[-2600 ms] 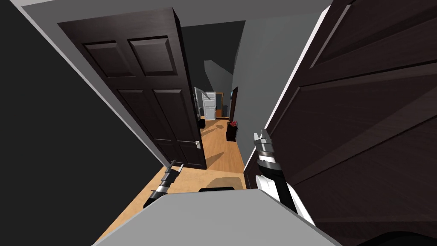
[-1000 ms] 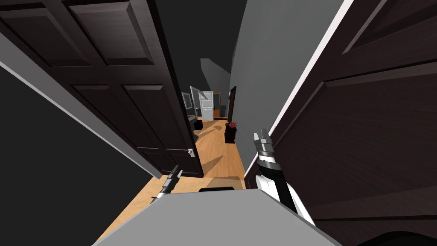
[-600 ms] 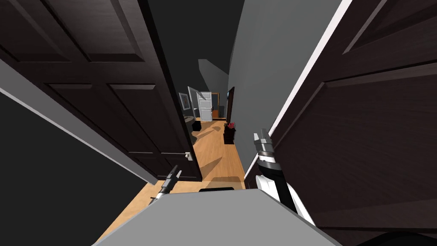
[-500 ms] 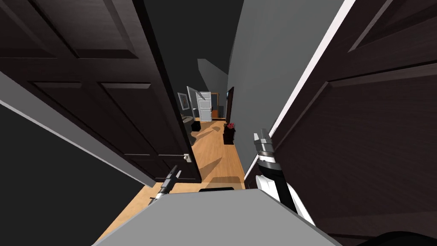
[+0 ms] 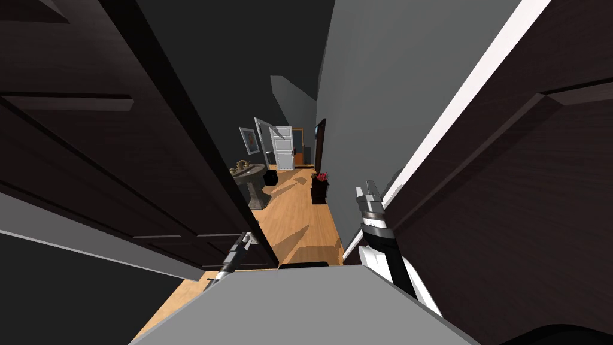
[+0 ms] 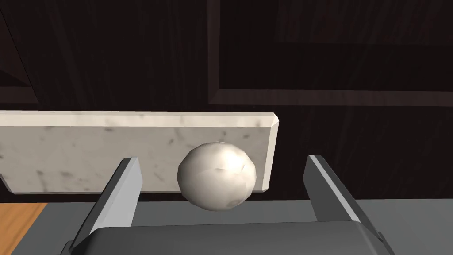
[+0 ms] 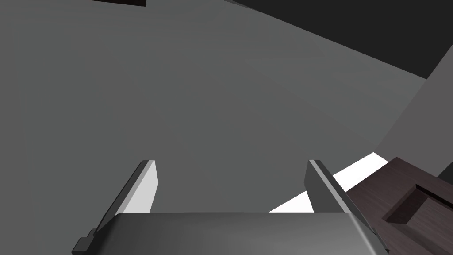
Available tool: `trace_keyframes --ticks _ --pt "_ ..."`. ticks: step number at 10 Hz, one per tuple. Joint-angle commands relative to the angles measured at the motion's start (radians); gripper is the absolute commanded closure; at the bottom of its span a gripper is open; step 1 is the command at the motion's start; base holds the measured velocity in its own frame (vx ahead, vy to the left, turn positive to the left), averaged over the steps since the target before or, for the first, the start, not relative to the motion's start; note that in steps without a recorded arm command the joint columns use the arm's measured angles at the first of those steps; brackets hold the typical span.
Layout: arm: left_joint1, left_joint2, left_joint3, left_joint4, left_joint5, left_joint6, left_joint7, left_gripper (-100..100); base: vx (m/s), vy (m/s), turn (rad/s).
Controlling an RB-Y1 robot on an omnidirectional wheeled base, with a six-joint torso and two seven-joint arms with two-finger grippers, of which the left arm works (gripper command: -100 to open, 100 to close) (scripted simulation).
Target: Pull the door open
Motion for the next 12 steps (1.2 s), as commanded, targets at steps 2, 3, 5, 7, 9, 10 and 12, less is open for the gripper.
trace_keyframes --ticks 2,3,5,7,9,10,12 --pt "0.0 0.0 -0.001 0.0 -0.001 0.001 0.0 100 -0.035 -0.002 0.001" --pt "0.0 0.0 -0.001 0.0 -0.001 0.001 0.0 100 -0.025 0.008 -0.018" --pt "0.0 0.0 -0.001 0.0 -0.001 0.001 0.0 100 -0.005 0.002 -0.001" --pt "-0.003 0.001 -0.009 0.007 0.005 0.004 0.032 100 -0.005 0.004 -0.007" --pt "-0.007 0.004 -0.017 0.012 0.015 0.005 0.073 100 -0.023 0.016 -0.019" --pt "-0.01 0.006 -0.022 0.015 0.021 0.006 0.095 100 -0.026 0.013 -0.023" --pt "-0.014 0.01 -0.031 0.021 0.032 0.008 0.139 100 -0.023 0.012 -0.024"
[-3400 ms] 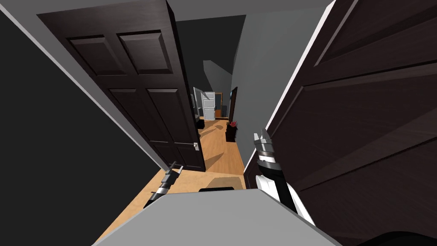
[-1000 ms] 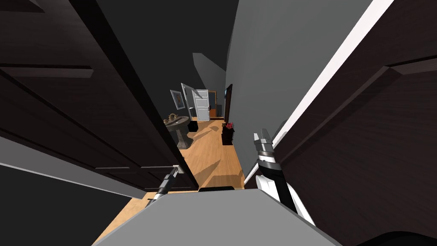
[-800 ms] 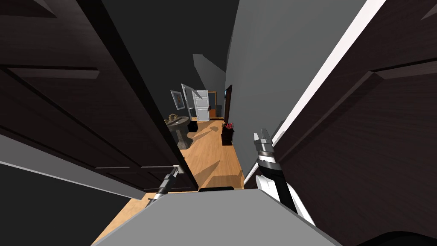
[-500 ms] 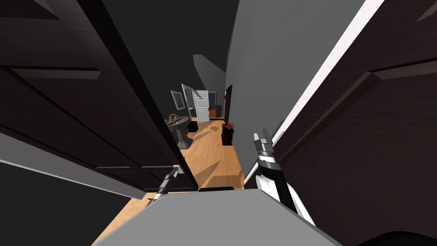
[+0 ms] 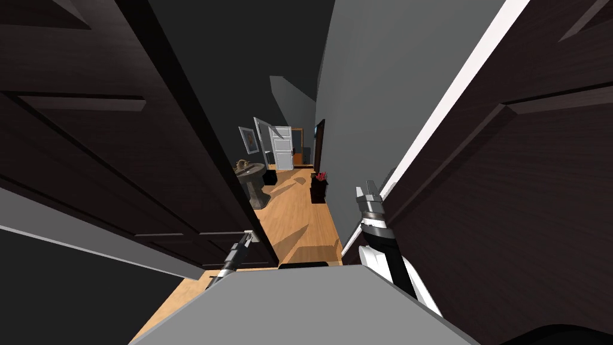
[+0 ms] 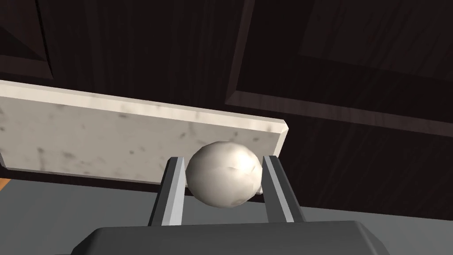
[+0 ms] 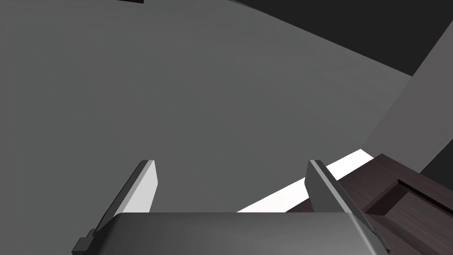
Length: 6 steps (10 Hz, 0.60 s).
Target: Pull the door open
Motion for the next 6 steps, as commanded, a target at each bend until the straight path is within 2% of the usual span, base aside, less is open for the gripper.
trace_keyframes --ticks 1,5,6 --pt "-0.006 0.003 -0.007 0.008 0.01 -0.003 0.038 100 -0.024 0.009 -0.006" --pt "-0.019 0.013 -0.033 0.024 0.041 0.002 0.149 100 -0.034 0.008 -0.023" --pt "-0.019 0.013 -0.033 0.024 0.041 0.002 0.156 100 -0.027 0.005 -0.006"
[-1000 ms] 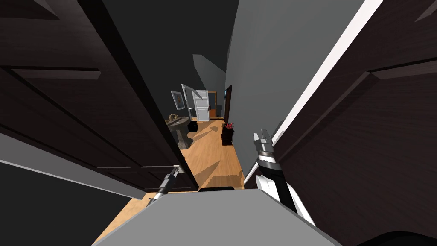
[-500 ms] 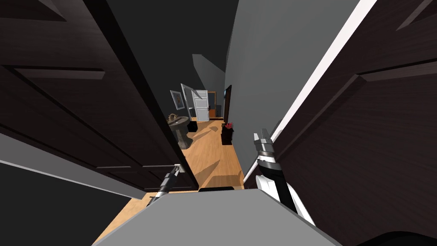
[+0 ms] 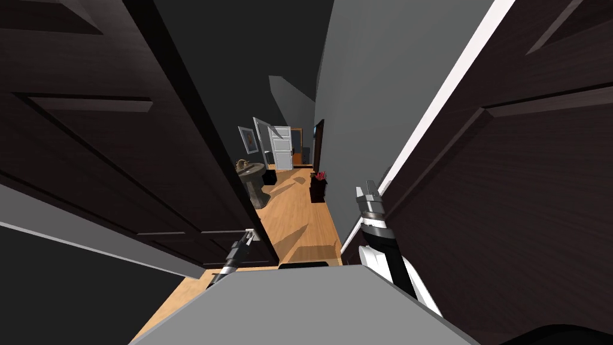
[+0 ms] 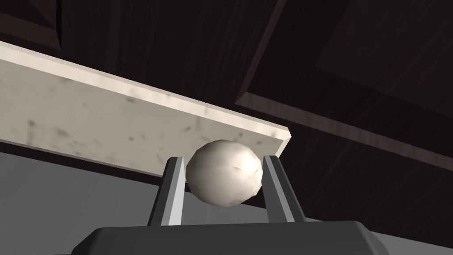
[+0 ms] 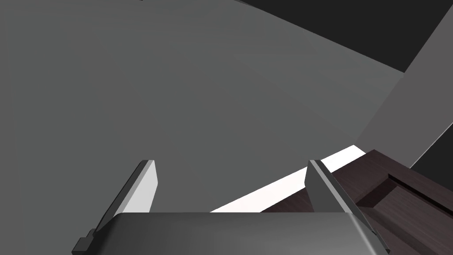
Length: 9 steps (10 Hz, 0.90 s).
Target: Pull the door open
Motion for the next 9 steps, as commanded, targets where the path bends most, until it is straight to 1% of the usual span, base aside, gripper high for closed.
trace_keyframes --ticks 1,3,4,6,7,9 --pt "-0.003 0.0 -0.01 -0.001 0.009 0.0 0.043 100 -0.024 0.003 -0.01" --pt "-0.011 0.006 -0.025 0.009 0.028 0.003 0.102 100 -0.032 0.012 -0.025" --pt "-0.011 0.006 -0.025 0.009 0.028 0.003 0.112 100 -0.027 0.013 -0.02" --pt "-0.02 0.012 -0.042 0.02 0.048 0.006 0.174 100 -0.038 0.004 -0.023" --pt "-0.02 0.012 -0.042 0.02 0.048 0.006 0.185 100 -0.03 0.007 -0.012" --pt "-0.029 0.019 -0.059 0.031 0.068 0.009 0.248 100 -0.032 0.007 -0.022"
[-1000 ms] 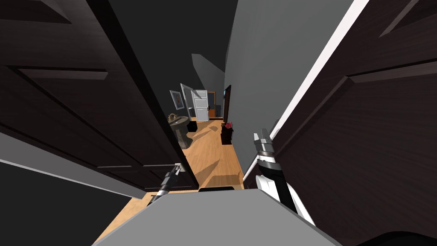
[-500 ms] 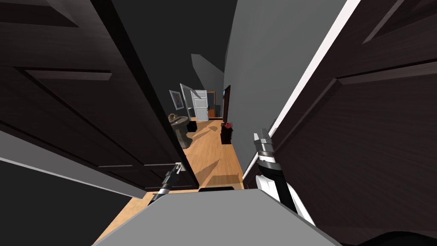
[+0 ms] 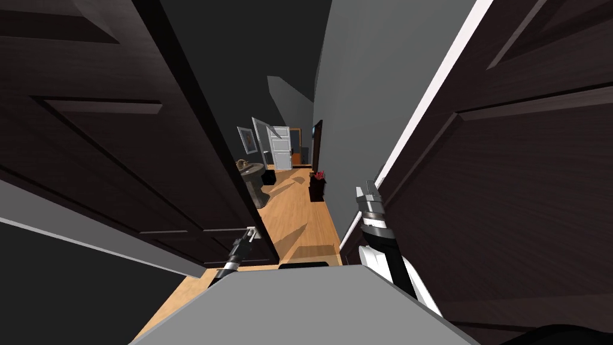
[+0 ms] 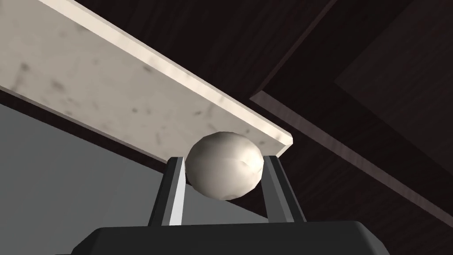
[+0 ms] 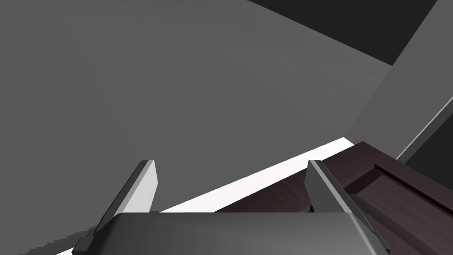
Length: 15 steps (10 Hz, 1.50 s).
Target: Pull the door open
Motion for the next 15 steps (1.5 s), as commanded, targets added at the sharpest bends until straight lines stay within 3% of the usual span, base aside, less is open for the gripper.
trace_keyframes --ticks 1,15 --pt "-0.003 0.0 -0.007 0.003 0.006 -0.002 0.032 100 -0.028 0.01 -0.016" --pt "-0.051 0.034 -0.099 0.062 0.116 0.015 0.39 100 -0.035 0.009 -0.02"
